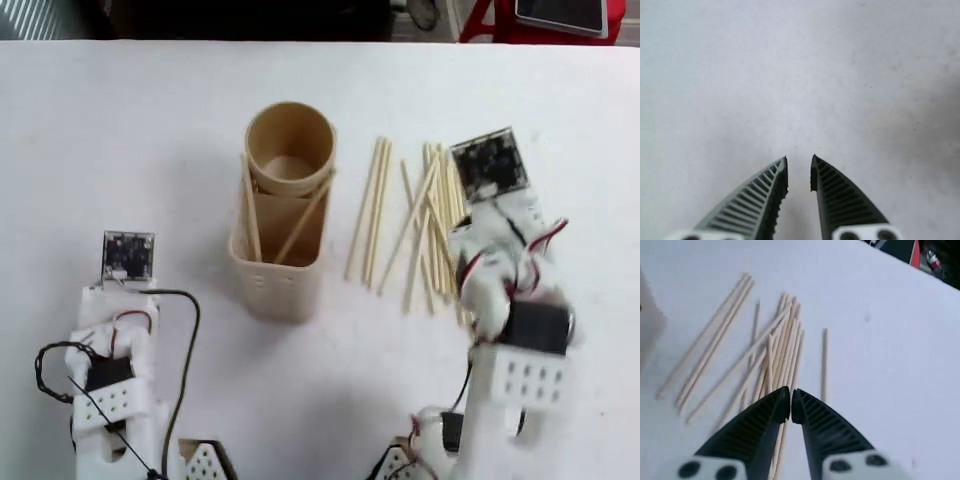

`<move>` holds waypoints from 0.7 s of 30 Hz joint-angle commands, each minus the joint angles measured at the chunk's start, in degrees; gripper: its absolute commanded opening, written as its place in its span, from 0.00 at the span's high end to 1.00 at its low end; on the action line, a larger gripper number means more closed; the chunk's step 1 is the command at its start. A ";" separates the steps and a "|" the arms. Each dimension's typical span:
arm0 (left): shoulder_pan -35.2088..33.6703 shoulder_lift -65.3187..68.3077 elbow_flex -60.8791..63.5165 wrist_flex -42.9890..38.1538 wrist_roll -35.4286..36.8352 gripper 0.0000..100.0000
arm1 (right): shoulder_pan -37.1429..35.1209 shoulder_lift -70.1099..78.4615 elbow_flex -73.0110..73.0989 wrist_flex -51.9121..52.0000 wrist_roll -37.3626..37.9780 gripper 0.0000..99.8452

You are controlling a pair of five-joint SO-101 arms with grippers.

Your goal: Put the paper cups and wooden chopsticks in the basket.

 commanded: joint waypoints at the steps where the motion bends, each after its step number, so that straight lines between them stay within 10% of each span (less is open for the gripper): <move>1: -0.48 -0.92 -0.09 0.09 -0.70 0.90 | -5.05 -6.64 -0.26 0.75 -2.11 0.98; 16: -0.48 -0.92 -0.09 0.09 -0.70 0.90 | -20.79 -19.65 -0.18 -0.31 -2.90 0.98; 21: -0.48 -0.92 -0.09 0.09 -0.70 0.90 | -11.91 -16.13 2.73 0.22 0.44 0.98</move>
